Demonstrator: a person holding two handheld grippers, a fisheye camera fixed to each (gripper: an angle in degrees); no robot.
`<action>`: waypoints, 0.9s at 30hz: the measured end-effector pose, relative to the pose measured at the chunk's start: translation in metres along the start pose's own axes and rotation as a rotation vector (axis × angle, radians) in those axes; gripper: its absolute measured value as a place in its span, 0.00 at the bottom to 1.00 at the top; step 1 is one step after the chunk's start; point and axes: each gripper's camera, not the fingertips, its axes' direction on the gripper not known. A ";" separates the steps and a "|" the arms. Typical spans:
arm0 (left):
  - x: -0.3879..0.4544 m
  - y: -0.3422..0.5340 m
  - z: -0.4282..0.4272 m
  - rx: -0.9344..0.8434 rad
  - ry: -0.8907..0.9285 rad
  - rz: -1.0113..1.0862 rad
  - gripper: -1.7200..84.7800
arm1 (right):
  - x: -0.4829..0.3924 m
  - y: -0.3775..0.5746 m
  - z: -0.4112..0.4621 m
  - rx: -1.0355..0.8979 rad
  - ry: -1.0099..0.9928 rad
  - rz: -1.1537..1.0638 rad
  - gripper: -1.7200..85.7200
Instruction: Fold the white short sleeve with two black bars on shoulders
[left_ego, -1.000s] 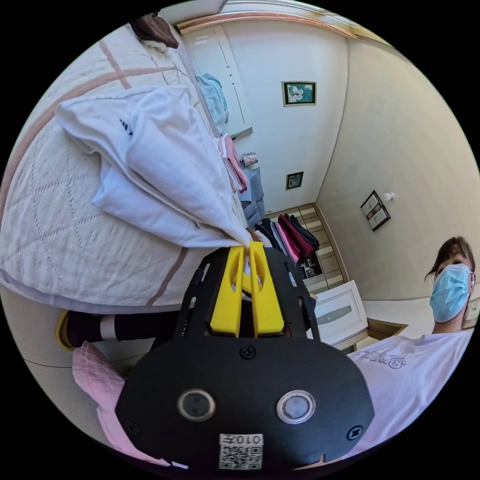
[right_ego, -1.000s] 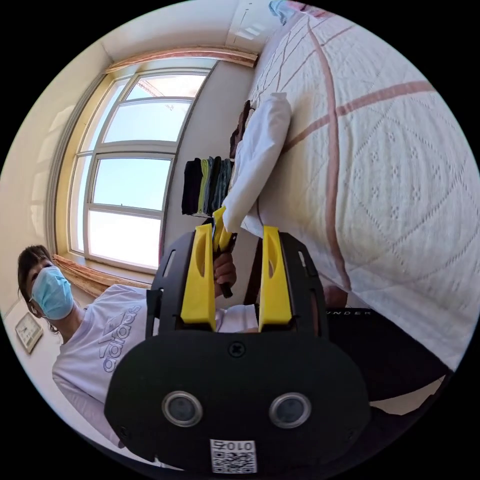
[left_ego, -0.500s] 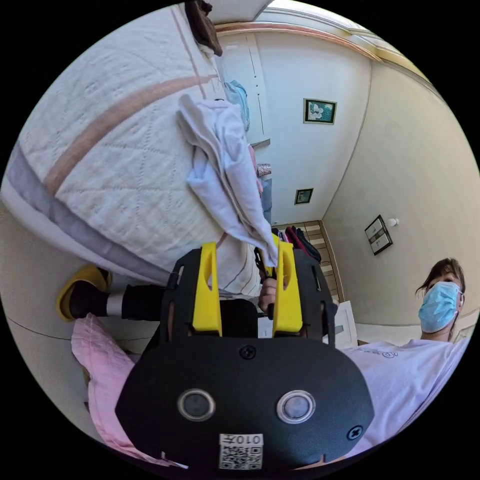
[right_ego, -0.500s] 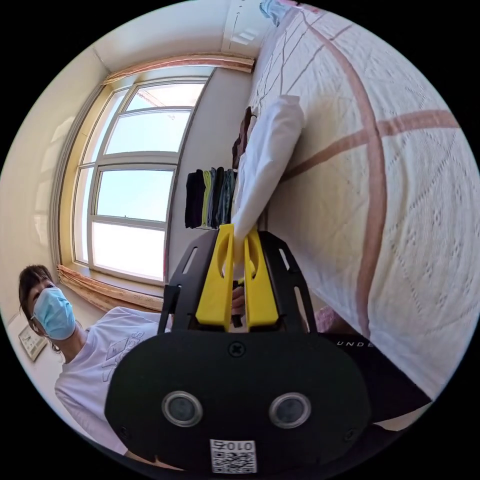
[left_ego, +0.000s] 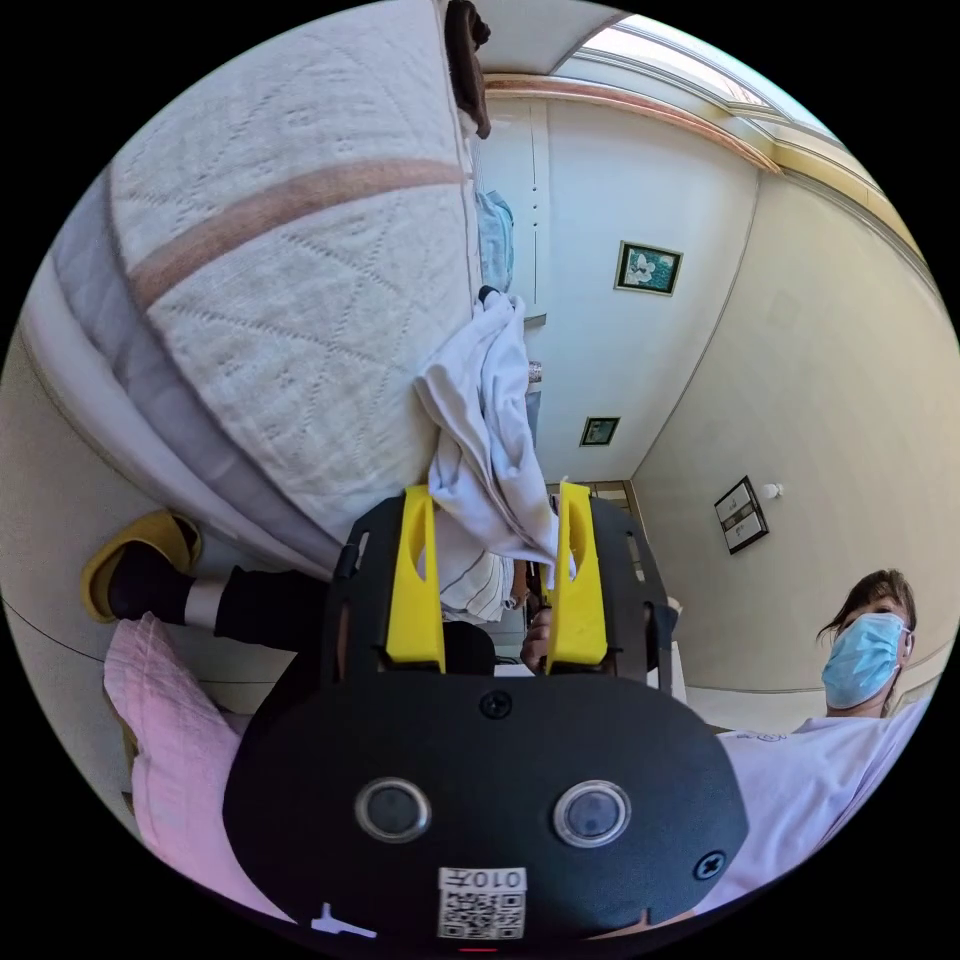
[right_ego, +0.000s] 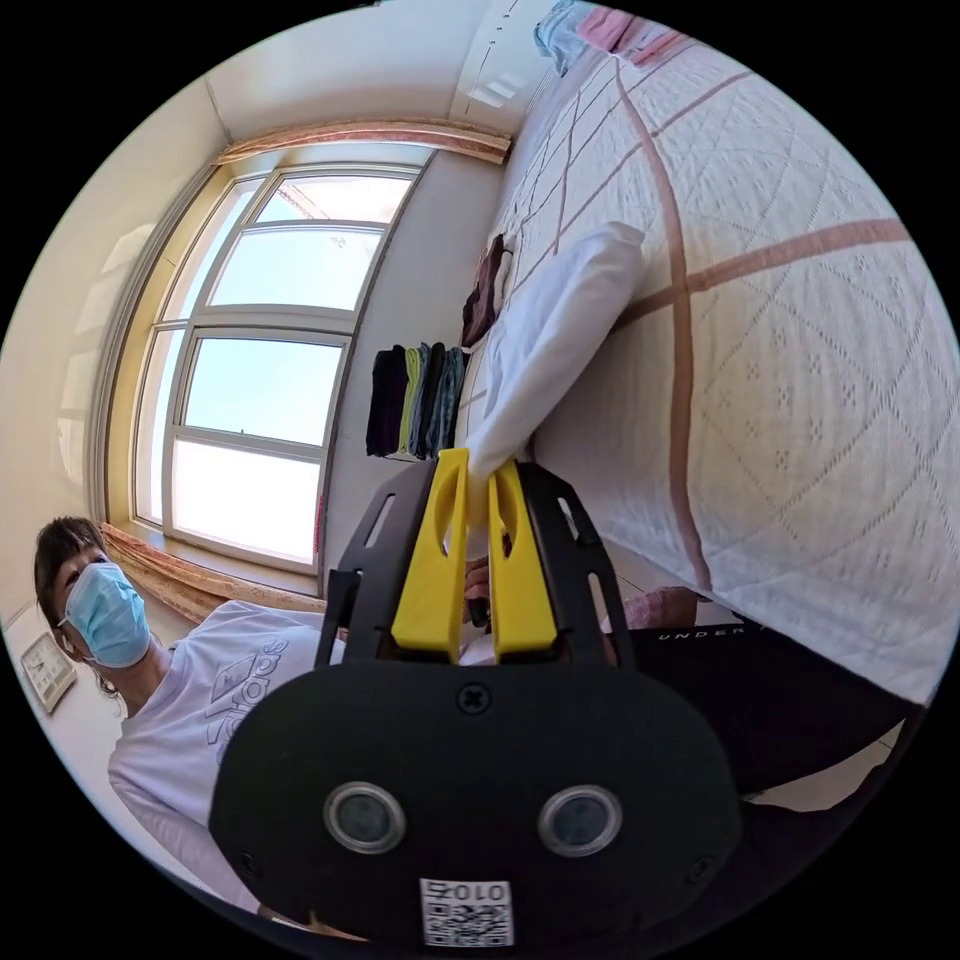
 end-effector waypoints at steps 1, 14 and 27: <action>-0.001 0.000 0.002 0.019 0.007 -0.003 0.18 | -0.003 0.000 -0.001 -0.003 0.000 0.001 0.08; 0.029 -0.018 0.033 -0.046 -0.125 0.095 0.11 | -0.002 0.005 0.007 -0.042 0.117 0.031 0.08; 0.121 -0.061 0.093 -0.159 -0.123 0.386 0.12 | -0.078 -0.023 -0.001 0.022 0.113 -0.086 0.08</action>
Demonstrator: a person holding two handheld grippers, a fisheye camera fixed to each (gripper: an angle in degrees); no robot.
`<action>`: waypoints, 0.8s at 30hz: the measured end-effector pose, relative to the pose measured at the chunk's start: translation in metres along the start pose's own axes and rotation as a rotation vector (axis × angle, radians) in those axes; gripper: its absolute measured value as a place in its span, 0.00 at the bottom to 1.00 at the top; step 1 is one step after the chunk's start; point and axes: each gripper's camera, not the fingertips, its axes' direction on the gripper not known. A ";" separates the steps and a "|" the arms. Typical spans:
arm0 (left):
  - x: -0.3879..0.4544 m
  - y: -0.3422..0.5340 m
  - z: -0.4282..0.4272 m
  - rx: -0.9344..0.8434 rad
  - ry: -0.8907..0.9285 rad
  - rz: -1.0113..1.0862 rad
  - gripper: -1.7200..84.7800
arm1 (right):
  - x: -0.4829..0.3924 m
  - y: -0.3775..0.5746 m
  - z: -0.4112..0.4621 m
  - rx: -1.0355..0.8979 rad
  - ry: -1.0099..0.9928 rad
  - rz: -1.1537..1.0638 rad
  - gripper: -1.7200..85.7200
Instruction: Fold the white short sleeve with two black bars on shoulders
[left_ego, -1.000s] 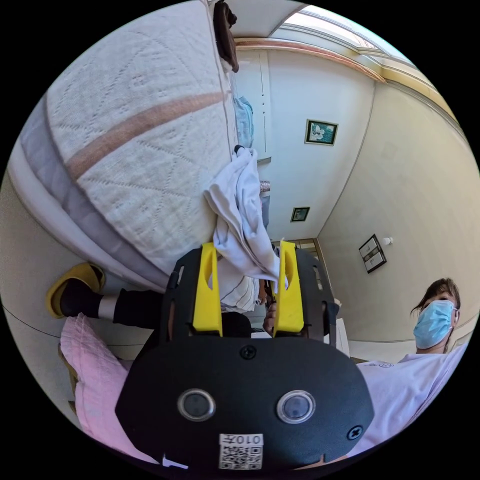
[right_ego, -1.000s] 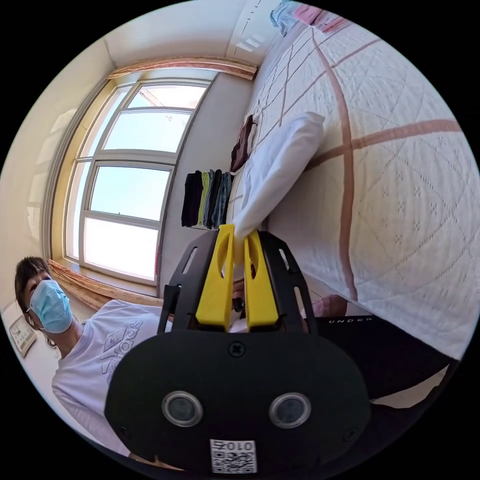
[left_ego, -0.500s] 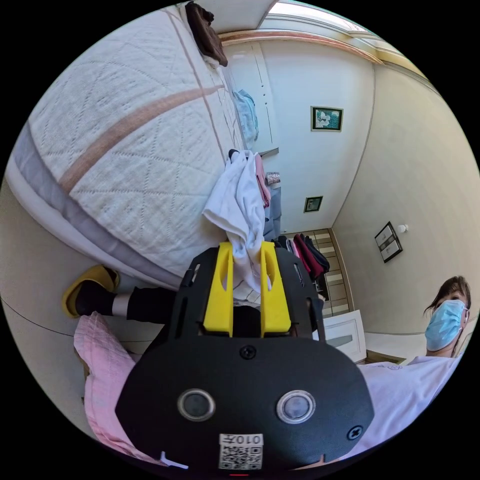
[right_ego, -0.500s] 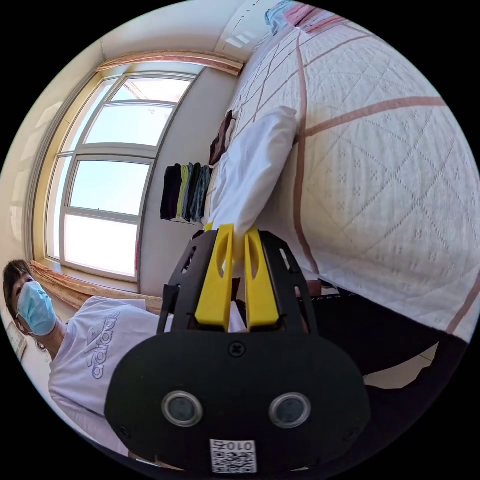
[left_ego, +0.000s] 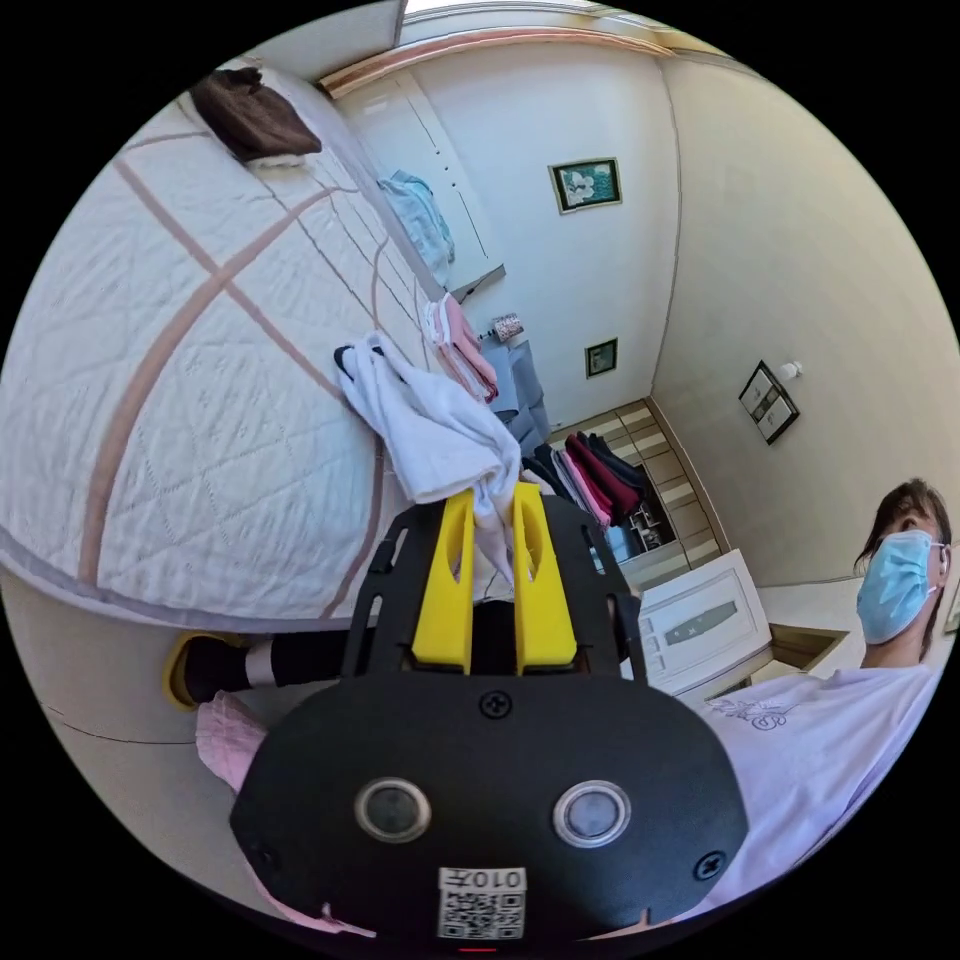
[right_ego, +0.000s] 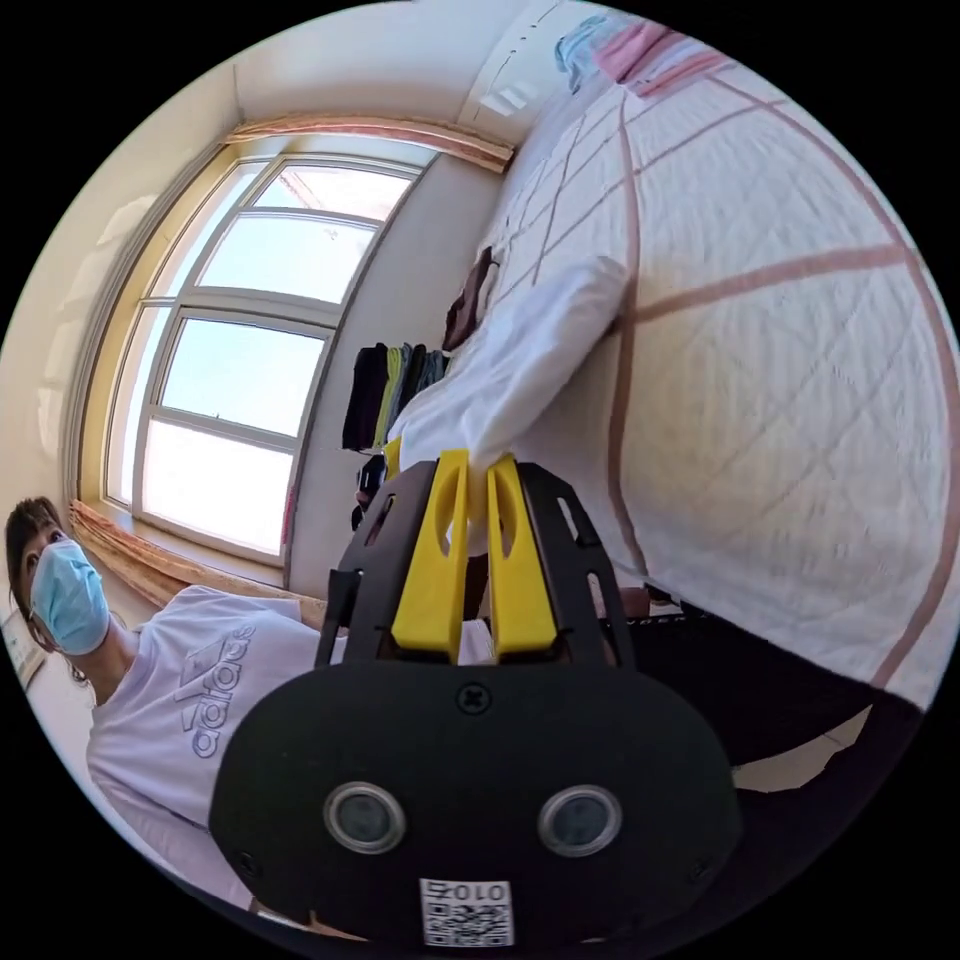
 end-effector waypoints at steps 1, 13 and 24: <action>0.015 -0.018 0.009 -0.010 0.015 0.048 0.12 | -0.016 -0.012 -0.011 0.013 0.009 -0.032 0.08; 0.030 -0.225 0.182 -0.068 0.225 0.068 0.12 | -0.087 -0.217 -0.121 -0.032 0.228 -0.193 0.08; -0.036 -0.411 0.401 -0.022 0.203 0.005 0.09 | -0.027 -0.466 -0.206 0.052 0.483 -0.252 0.08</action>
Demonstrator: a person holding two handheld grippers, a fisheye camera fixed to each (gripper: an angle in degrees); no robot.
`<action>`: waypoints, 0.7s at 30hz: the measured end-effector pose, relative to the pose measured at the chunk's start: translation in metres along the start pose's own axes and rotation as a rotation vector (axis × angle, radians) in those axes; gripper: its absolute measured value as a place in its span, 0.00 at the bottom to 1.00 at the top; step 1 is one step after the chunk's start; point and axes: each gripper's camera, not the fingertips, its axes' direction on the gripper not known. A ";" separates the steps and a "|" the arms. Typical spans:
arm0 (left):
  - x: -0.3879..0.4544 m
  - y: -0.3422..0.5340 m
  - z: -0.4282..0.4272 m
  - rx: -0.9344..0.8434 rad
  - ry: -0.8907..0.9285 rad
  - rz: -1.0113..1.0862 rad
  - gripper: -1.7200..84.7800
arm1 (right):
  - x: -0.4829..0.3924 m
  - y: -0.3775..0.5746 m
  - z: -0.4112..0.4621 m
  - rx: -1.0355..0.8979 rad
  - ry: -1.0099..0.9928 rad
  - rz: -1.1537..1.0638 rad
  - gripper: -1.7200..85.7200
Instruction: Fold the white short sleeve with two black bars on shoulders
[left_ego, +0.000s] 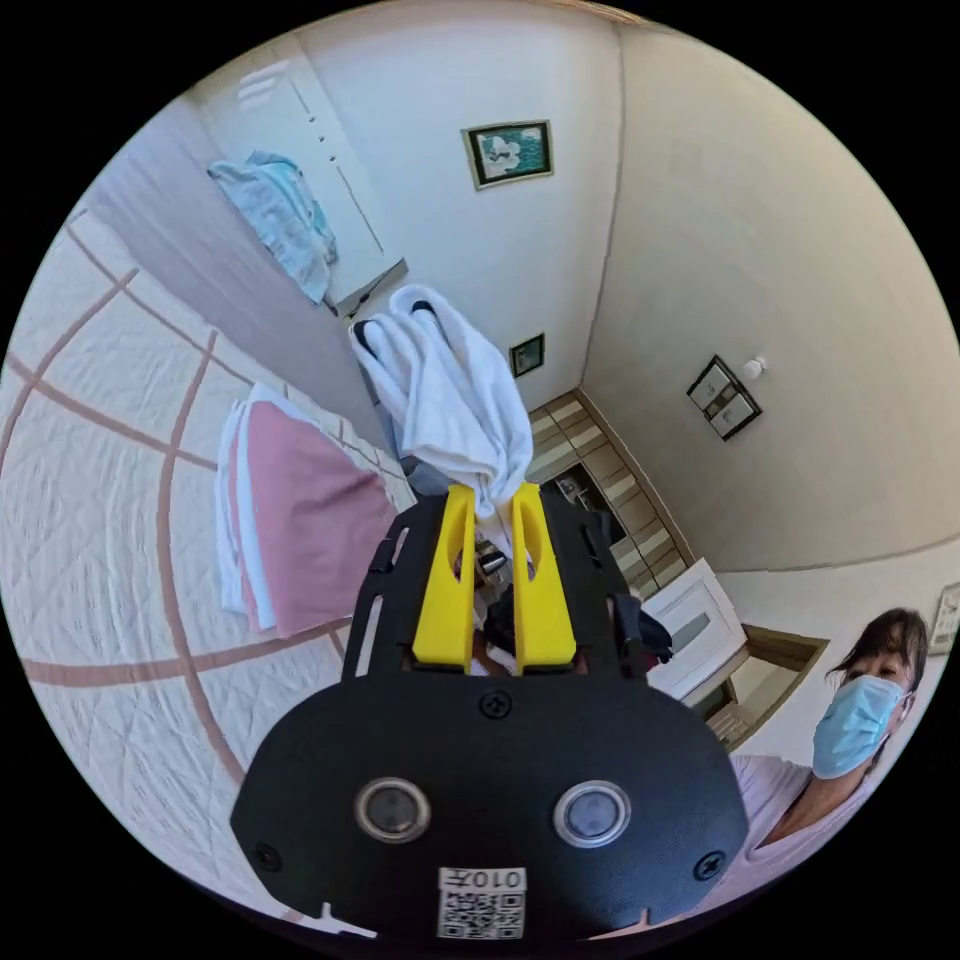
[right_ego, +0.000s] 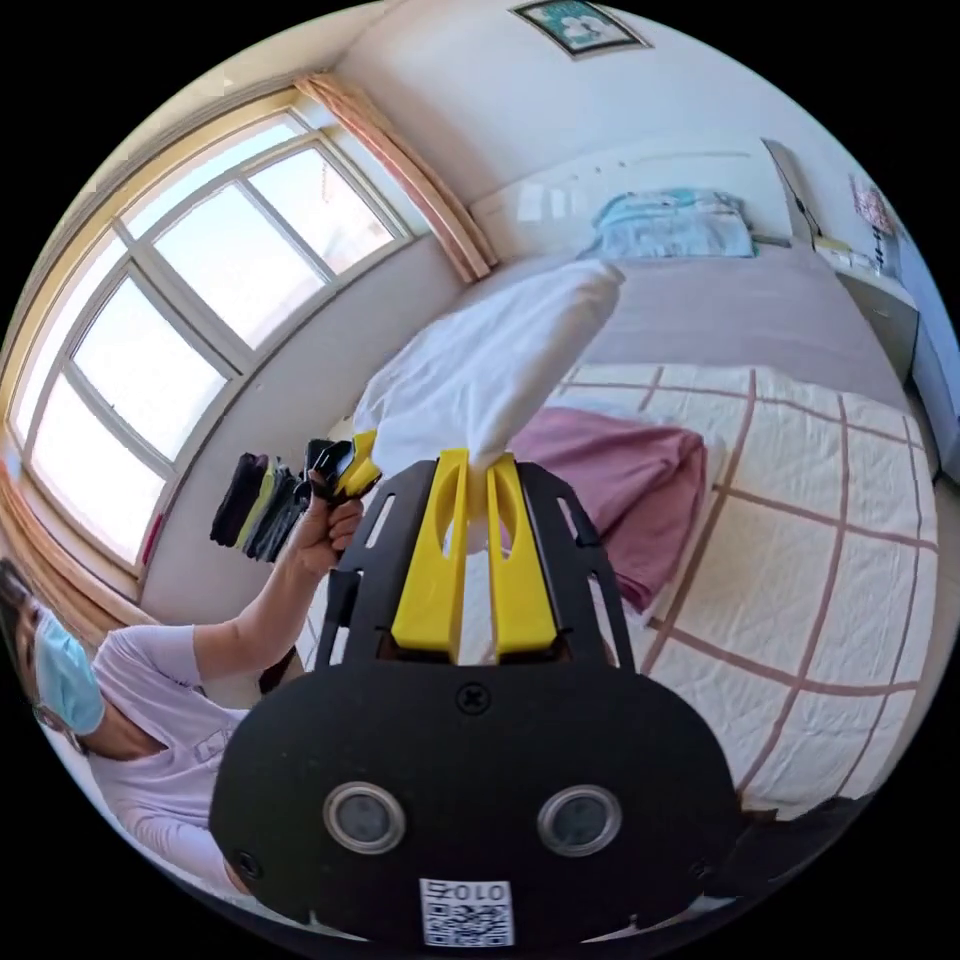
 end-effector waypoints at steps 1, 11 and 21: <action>-0.036 0.008 0.011 0.010 0.002 -0.120 0.09 | 0.033 -0.002 0.028 -0.074 -0.022 0.081 0.08; -0.053 0.031 0.038 0.119 -0.007 -0.144 0.08 | 0.059 -0.008 0.065 -0.088 -0.140 0.110 0.08; -0.064 0.071 0.059 0.073 0.006 -0.261 0.07 | 0.038 -0.005 0.098 -0.195 -0.063 0.177 0.08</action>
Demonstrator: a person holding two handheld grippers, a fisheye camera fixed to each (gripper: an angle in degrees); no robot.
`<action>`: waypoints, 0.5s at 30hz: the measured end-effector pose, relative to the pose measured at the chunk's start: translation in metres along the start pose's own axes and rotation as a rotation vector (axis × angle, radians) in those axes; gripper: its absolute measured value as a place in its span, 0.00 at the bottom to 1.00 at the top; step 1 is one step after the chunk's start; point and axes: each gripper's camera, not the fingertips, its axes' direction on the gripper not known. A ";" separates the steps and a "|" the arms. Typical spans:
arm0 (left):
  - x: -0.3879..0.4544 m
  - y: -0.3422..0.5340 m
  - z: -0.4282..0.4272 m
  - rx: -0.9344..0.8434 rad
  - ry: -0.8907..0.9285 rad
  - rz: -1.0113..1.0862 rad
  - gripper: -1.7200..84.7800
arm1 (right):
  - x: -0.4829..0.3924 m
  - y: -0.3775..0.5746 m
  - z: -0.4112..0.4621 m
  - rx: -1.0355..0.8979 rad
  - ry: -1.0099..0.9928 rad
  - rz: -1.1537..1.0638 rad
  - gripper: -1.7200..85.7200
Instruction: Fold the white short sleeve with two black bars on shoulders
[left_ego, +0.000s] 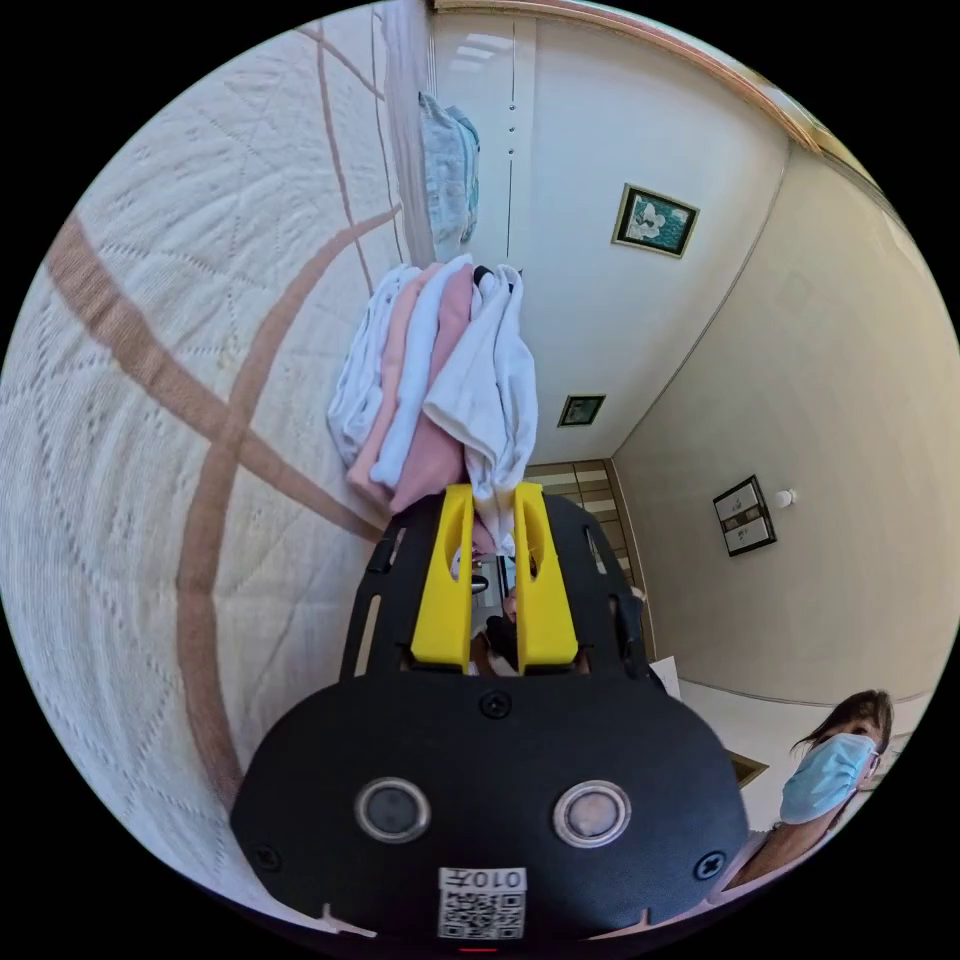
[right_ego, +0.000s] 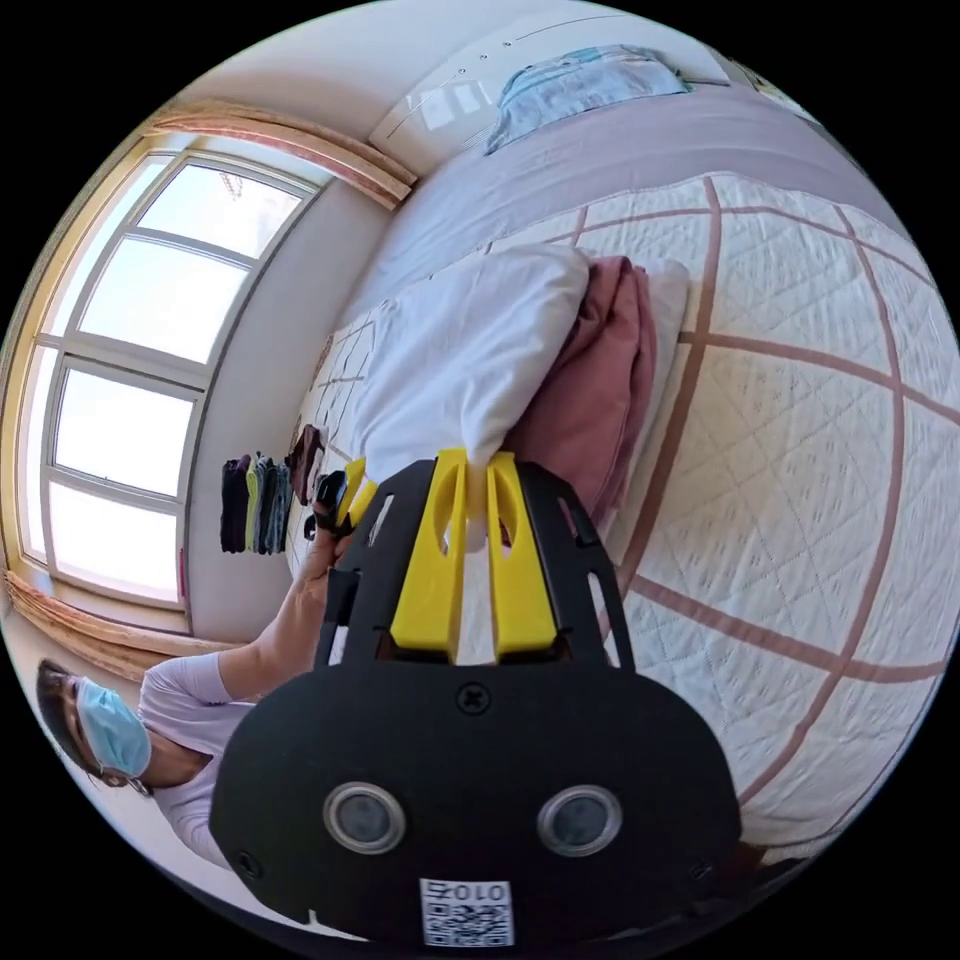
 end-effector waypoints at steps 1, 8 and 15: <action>0.005 0.006 -0.004 -0.012 -0.020 0.015 0.06 | -0.010 0.005 0.001 0.012 0.040 -0.019 0.08; 0.088 0.057 -0.054 -0.133 -0.204 0.355 0.03 | -0.125 0.086 0.003 0.040 0.659 -0.108 0.08; 0.236 0.196 -0.149 -0.008 -0.894 1.096 0.02 | -0.235 0.268 0.029 0.156 0.678 -0.276 0.07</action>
